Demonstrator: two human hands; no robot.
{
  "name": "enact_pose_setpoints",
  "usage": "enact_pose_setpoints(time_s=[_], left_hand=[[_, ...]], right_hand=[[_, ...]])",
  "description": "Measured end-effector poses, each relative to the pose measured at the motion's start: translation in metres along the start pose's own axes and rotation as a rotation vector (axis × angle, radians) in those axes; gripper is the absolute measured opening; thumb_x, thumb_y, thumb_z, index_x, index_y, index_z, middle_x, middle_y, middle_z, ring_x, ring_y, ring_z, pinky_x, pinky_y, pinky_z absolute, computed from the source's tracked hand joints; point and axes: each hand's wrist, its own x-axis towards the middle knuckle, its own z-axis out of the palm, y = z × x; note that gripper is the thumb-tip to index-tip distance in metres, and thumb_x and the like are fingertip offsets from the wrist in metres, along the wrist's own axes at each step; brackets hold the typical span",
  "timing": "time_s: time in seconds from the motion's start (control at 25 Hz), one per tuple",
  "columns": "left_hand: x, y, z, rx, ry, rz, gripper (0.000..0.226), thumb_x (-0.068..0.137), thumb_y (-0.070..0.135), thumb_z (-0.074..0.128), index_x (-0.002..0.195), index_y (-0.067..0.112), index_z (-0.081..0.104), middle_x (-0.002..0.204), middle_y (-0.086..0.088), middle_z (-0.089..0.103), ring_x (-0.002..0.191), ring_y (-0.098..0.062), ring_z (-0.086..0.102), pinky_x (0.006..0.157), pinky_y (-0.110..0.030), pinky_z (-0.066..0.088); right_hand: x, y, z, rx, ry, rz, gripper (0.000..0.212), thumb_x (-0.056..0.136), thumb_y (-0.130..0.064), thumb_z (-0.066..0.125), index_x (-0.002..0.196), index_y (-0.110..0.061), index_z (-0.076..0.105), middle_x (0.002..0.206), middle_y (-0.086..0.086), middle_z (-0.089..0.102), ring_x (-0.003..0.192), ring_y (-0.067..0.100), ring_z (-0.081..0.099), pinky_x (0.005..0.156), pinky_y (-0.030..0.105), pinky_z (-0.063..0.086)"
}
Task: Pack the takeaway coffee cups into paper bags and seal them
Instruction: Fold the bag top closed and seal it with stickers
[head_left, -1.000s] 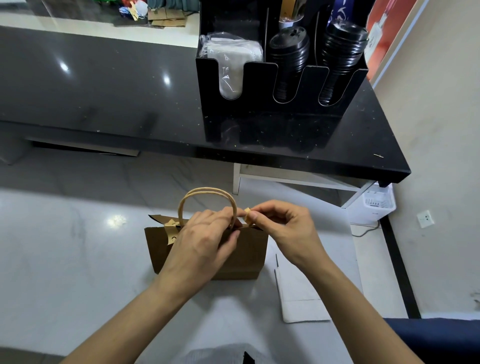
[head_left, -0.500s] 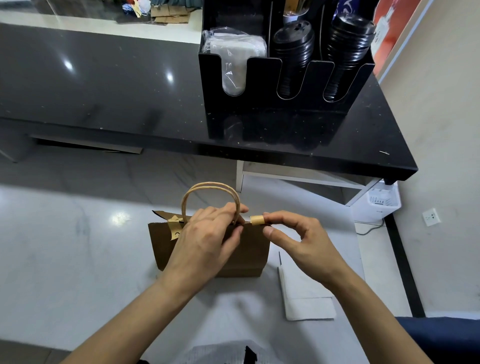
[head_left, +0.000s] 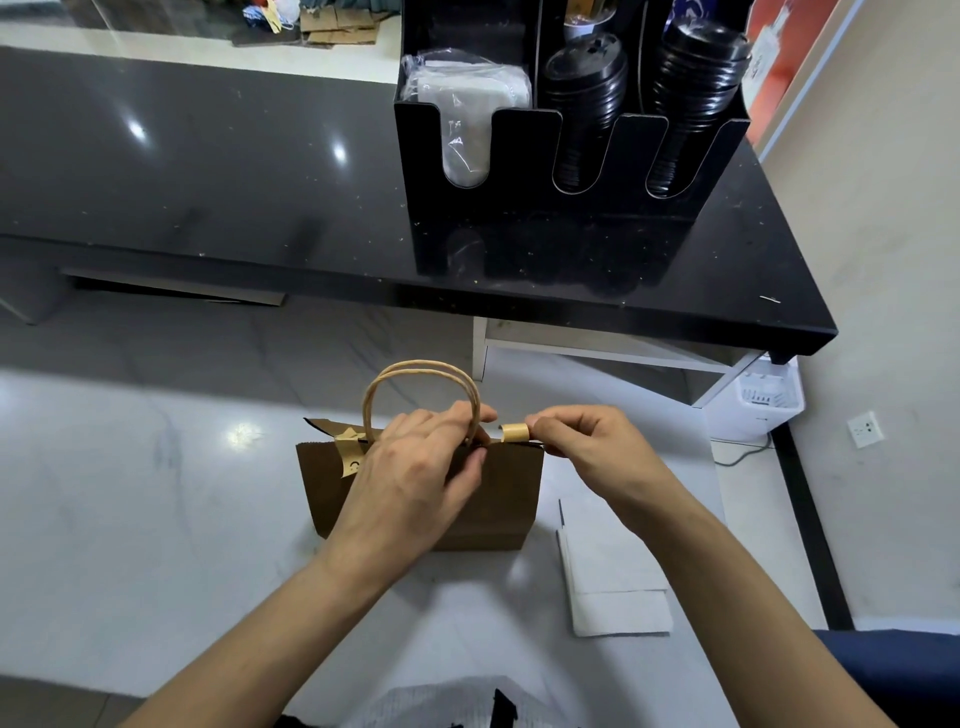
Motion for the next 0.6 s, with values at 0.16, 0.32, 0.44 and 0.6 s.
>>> enact_pose_setpoints(time_s=[0.16,0.32,0.44,0.6], left_hand=[[0.000,0.000,-0.001,0.005,-0.005,0.004,0.036,0.094,0.023,0.066,0.128,0.026,0.056,0.098,0.006,0.068,0.090,-0.017,0.060,0.077,-0.039,0.053],[0.001,0.001,-0.002,0.000,-0.014,0.001,0.036,0.093,0.024,0.066,0.128,0.024,0.057,0.098,0.005,0.068,0.090,-0.018,0.062,0.077,-0.040,0.054],[0.001,0.002,-0.001,0.002,-0.013,-0.002,0.035,0.093,0.024,0.066,0.128,0.024,0.057,0.098,0.005,0.068,0.090,-0.018,0.062,0.077,-0.040,0.053],[0.000,0.003,-0.003,-0.004,-0.015,0.002,0.035,0.093,0.025,0.063,0.128,0.024,0.057,0.099,0.006,0.068,0.091,-0.017,0.061,0.078,-0.040,0.054]], right_hand=[[-0.006,-0.007,-0.005,-0.031,-0.077,-0.011,0.012,0.091,-0.011,0.073,0.085,-0.018,0.082,0.092,0.009,0.077,0.088,0.028,0.067,0.089,0.040,0.052],[-0.015,-0.009,-0.006,-0.296,-0.007,-0.177,0.008,0.082,-0.027,0.084,0.089,-0.029,0.080,0.091,-0.013,0.075,0.097,0.003,0.067,0.091,0.019,0.047],[-0.014,0.000,-0.003,-0.500,0.069,-0.308,0.019,0.079,-0.035,0.085,0.094,-0.041,0.075,0.094,-0.021,0.069,0.101,0.005,0.060,0.094,0.036,0.047],[-0.013,0.010,-0.001,-0.555,0.083,-0.336,0.025,0.076,-0.040,0.085,0.096,-0.046,0.072,0.093,-0.024,0.066,0.099,0.004,0.058,0.093,0.049,0.046]])
